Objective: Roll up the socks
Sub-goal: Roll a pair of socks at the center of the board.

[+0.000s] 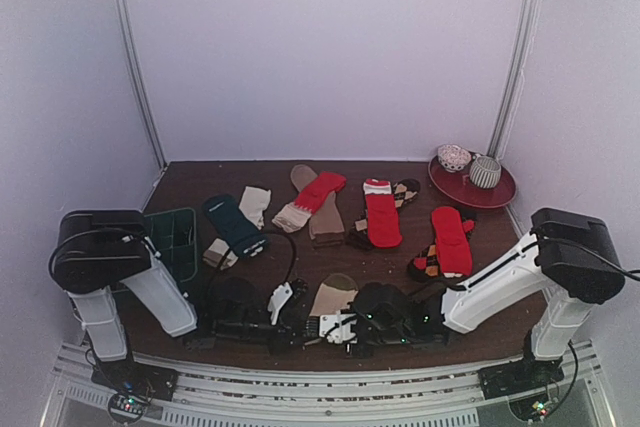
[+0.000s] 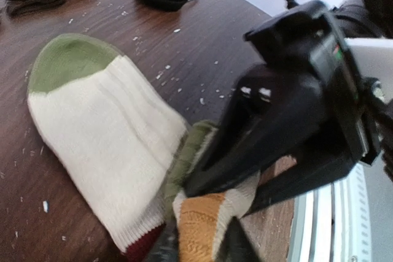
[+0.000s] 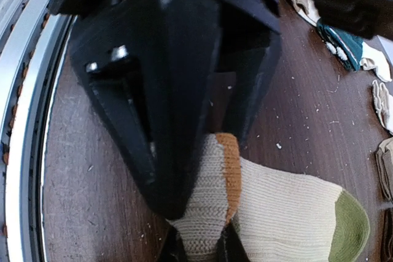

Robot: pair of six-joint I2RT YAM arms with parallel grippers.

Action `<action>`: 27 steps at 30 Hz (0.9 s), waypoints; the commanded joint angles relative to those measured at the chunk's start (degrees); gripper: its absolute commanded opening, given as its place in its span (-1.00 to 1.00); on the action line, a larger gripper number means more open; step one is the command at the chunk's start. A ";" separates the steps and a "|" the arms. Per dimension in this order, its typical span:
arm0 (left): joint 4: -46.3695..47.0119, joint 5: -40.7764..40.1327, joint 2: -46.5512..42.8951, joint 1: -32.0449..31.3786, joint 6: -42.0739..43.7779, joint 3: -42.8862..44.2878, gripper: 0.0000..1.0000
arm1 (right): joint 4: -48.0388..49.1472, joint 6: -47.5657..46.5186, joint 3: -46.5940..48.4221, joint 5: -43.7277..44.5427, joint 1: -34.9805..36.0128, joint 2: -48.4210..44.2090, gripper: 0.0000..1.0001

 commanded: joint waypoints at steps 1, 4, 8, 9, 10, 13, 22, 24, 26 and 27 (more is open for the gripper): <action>-19.81 -1.67 -1.27 -0.74 3.29 -3.19 -0.14 | -9.81 9.60 1.05 -4.32 -1.96 2.60 -1.00; -21.94 -9.06 -8.11 -0.71 7.94 -2.95 0.07 | -13.19 16.08 2.72 -13.48 -4.74 3.08 -0.96; -18.97 -18.09 -16.62 -1.04 14.96 -3.94 0.17 | -17.32 22.96 3.61 -23.20 -7.02 4.83 -0.96; -16.54 -19.95 -18.02 -1.17 17.09 -4.74 0.20 | -17.36 24.65 3.19 -24.88 -7.34 5.22 -0.96; -13.41 -21.62 -19.06 -1.27 19.09 -5.52 0.22 | -17.10 25.92 2.69 -26.58 -7.77 5.84 -0.95; -4.58 -22.21 -18.01 -1.33 25.48 -6.76 0.31 | -16.54 29.65 1.41 -30.12 -9.10 8.09 -0.95; 20.85 -6.50 -1.24 -1.43 32.02 -5.69 0.32 | -17.71 31.12 0.37 -34.65 -11.07 9.71 -0.95; 23.09 -5.01 1.02 -1.41 31.97 -5.61 0.31 | -18.99 30.01 0.75 -35.54 -11.38 10.04 -0.95; 22.37 -4.23 2.21 -1.41 32.13 -4.92 0.29 | -20.18 29.10 1.36 -36.37 -11.92 10.74 -0.95; 20.91 -3.94 2.36 -1.41 32.28 -4.37 0.26 | -20.81 28.60 1.70 -36.58 -12.16 11.03 -0.95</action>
